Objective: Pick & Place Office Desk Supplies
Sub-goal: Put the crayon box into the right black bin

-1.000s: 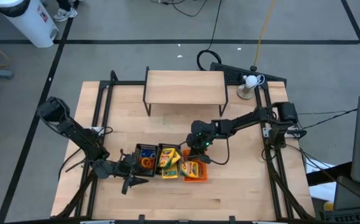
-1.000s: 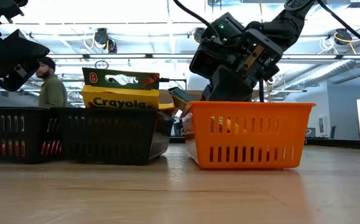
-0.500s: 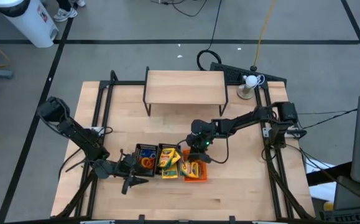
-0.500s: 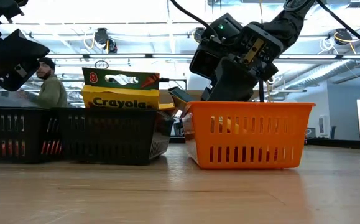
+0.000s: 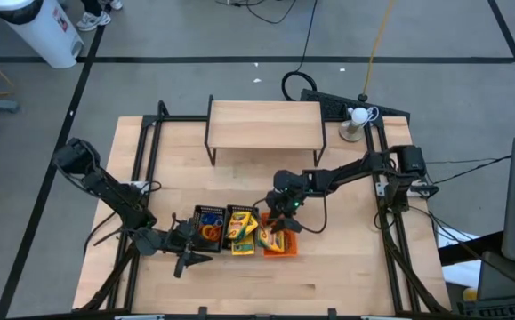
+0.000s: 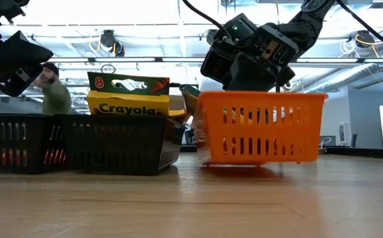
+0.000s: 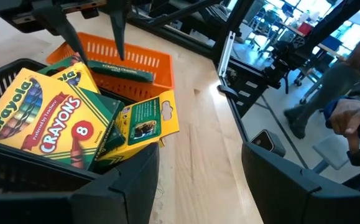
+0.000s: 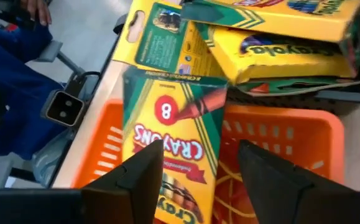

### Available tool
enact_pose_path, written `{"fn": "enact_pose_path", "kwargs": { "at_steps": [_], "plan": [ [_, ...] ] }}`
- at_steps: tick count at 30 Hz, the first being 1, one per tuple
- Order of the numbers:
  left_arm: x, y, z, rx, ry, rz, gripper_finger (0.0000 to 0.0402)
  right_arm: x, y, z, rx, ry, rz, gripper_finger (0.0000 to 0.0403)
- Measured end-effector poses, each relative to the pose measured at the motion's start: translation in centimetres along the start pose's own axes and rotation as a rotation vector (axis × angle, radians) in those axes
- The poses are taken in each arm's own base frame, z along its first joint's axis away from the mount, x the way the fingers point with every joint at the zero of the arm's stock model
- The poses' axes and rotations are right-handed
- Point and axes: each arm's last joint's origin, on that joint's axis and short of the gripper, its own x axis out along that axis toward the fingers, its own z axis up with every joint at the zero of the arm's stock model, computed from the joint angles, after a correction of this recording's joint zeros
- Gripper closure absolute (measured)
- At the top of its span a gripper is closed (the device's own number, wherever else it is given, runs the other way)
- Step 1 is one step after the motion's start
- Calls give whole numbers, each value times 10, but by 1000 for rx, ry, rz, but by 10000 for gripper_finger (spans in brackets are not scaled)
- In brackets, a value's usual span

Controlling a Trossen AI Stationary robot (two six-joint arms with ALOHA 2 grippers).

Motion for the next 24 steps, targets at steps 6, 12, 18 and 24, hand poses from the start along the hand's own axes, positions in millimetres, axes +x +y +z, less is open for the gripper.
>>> {"fn": "enact_pose_path", "kwargs": {
  "at_steps": [6,12,18,24],
  "plan": [
    [0,0,0,12,0,0,172,0,0,3,-3,-23,1,214],
    [0,0,0,45,-1,0,172,5,7,2,-5,-16,13,217],
    [0,1,1,69,-26,36,172,15,19,-1,-67,-2,-35,218],
    [3,5,4,56,-37,56,172,22,27,-4,-170,3,-73,218]
  ]
}}
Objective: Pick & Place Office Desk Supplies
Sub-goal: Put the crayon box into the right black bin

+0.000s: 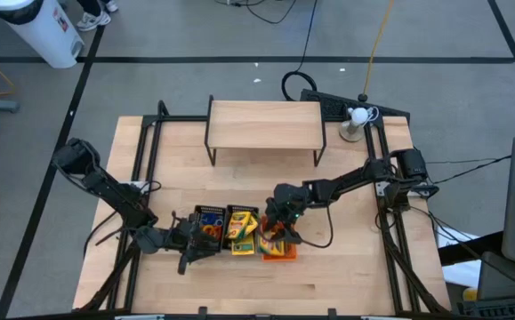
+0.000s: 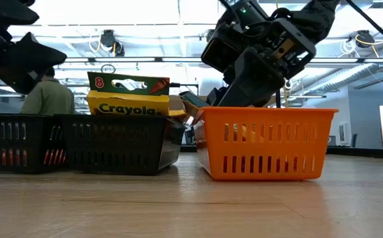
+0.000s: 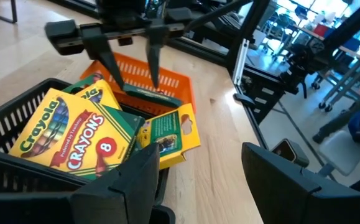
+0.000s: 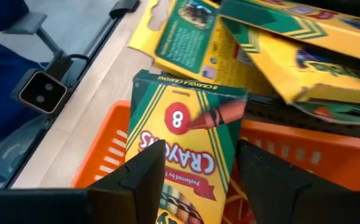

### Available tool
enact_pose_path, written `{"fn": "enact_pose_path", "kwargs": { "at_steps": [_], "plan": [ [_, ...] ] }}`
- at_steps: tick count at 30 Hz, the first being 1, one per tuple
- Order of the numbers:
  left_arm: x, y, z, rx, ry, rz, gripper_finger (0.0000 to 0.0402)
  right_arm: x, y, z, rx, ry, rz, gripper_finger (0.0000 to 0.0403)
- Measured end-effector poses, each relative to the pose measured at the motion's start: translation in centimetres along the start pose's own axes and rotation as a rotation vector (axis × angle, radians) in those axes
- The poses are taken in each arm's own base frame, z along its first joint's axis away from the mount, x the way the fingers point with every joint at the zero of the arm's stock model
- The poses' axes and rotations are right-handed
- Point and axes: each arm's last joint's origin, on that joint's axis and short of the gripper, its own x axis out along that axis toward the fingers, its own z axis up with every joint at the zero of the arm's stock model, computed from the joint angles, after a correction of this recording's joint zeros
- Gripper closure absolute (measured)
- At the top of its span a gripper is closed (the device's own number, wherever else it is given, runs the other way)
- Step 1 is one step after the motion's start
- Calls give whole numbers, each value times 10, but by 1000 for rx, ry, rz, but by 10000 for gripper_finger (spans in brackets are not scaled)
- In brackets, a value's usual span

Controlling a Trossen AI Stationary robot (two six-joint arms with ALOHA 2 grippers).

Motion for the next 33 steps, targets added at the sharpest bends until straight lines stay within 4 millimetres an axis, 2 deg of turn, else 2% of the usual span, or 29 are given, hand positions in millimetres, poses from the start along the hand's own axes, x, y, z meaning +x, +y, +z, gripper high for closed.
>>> {"fn": "enact_pose_path", "kwargs": {
  "at_steps": [9,14,17,22,26,33],
  "plan": [
    [1,1,1,-15,-2,3,172,4,6,-1,-32,11,18,232],
    [1,1,1,-15,-2,2,172,6,9,-4,-56,31,-23,255],
    [1,1,1,-15,-2,2,172,6,8,-6,-62,55,-86,289],
    [1,1,1,-15,-1,2,172,6,7,-6,-64,57,-127,388],
    [1,1,1,-14,-2,2,172,5,7,-5,-62,46,-124,400],
    [1,1,1,-8,-2,2,172,-19,24,7,-46,59,-130,402]
  ]
}}
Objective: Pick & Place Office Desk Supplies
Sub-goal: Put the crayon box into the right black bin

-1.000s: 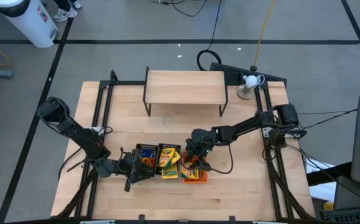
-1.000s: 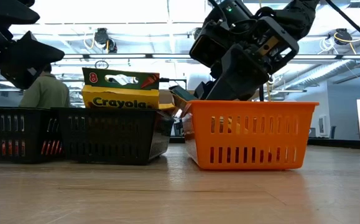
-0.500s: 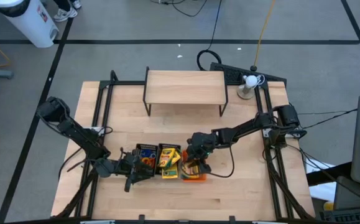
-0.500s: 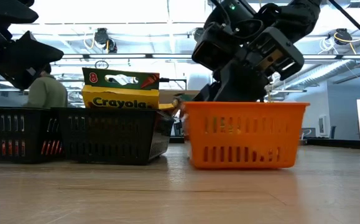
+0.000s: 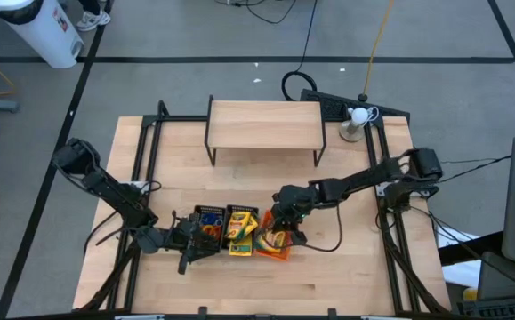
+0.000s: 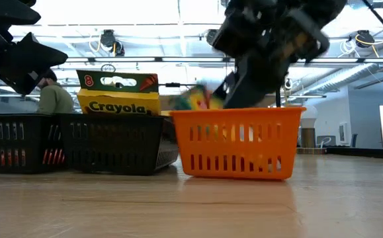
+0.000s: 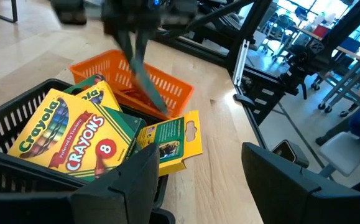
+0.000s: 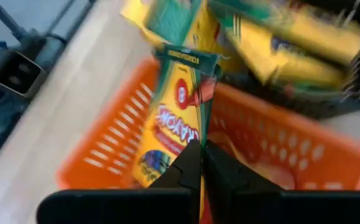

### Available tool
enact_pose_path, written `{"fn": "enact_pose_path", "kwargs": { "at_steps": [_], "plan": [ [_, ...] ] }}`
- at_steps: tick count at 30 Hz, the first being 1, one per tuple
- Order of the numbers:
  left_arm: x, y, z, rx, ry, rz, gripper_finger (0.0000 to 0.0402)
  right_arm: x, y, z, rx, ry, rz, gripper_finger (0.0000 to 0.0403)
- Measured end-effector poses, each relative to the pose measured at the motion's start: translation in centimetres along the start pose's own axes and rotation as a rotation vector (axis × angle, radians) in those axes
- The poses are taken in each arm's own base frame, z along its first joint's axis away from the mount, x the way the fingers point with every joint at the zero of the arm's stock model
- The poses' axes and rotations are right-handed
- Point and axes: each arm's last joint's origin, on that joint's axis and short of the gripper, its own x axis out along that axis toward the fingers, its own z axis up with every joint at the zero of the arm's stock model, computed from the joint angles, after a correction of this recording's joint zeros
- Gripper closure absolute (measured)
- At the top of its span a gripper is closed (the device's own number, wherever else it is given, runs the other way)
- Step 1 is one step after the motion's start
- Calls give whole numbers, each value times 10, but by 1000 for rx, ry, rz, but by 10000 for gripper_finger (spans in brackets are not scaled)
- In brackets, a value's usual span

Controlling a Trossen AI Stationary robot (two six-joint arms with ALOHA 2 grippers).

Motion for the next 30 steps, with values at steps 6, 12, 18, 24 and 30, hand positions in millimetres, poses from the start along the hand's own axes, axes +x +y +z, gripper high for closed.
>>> {"fn": "enact_pose_path", "kwargs": {
  "at_steps": [6,12,18,24,30],
  "plan": [
    [0,0,0,9,1,0,172,-35,19,21,-77,-98,-20,402],
    [0,0,0,14,-1,0,172,-66,38,37,-176,-204,-124,402],
    [0,-1,1,-1,-10,-6,172,-71,48,44,-244,-267,-184,403],
    [0,-1,2,-11,-17,-16,172,-63,47,42,-178,-266,-197,403],
    [0,-1,2,-13,-17,-16,172,-60,53,51,-167,-384,-325,403]
  ]
}}
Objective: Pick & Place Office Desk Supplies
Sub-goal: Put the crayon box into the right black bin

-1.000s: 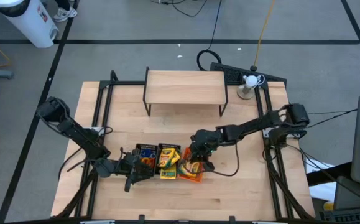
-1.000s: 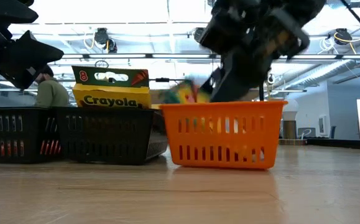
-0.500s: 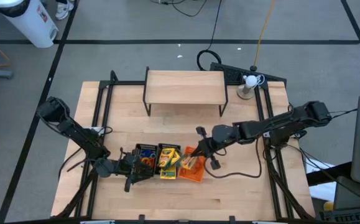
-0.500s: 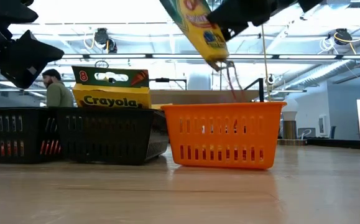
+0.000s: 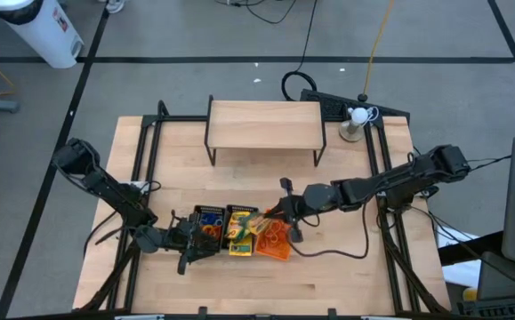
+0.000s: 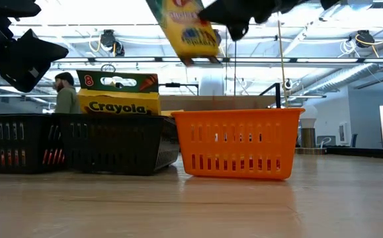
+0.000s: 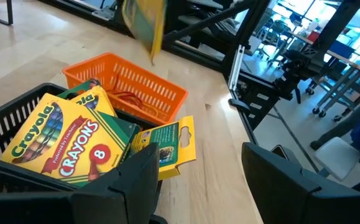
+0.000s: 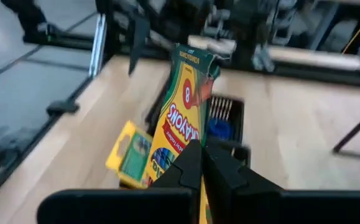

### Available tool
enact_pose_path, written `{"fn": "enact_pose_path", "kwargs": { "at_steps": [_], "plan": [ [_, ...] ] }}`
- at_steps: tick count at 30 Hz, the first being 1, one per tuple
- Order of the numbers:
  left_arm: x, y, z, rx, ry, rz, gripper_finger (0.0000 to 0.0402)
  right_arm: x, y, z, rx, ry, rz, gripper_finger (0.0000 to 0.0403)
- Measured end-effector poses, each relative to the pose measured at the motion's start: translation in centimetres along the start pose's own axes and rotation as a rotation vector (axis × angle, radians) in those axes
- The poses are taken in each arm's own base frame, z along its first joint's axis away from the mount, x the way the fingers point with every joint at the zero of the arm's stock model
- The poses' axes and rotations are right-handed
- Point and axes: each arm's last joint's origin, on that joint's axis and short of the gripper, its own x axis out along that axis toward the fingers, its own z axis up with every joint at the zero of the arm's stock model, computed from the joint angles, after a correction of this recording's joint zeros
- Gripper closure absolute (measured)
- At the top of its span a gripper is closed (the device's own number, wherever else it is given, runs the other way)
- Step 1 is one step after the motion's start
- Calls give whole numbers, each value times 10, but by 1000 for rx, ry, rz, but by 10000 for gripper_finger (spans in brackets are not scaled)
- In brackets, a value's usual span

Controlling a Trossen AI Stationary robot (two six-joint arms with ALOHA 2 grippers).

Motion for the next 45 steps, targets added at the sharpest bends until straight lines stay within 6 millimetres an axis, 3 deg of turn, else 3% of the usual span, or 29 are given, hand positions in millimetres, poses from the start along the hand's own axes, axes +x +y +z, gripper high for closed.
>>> {"fn": "enact_pose_path", "kwargs": {
  "at_steps": [10,20,27,32,39,45],
  "plan": [
    [0,0,0,0,0,0,172,-1,10,2,7,-17,47,403],
    [0,0,0,10,0,0,172,-1,10,1,-280,-33,-84,403],
    [0,0,0,39,0,0,172,16,12,-25,-452,-134,-154,403],
    [0,0,0,55,-1,-1,172,32,11,-41,-576,-111,-246,403],
    [0,0,0,62,-3,-1,172,51,12,-50,-676,-71,-245,403],
    [0,0,0,80,-4,0,172,64,17,-45,-743,-11,-214,403]
  ]
}}
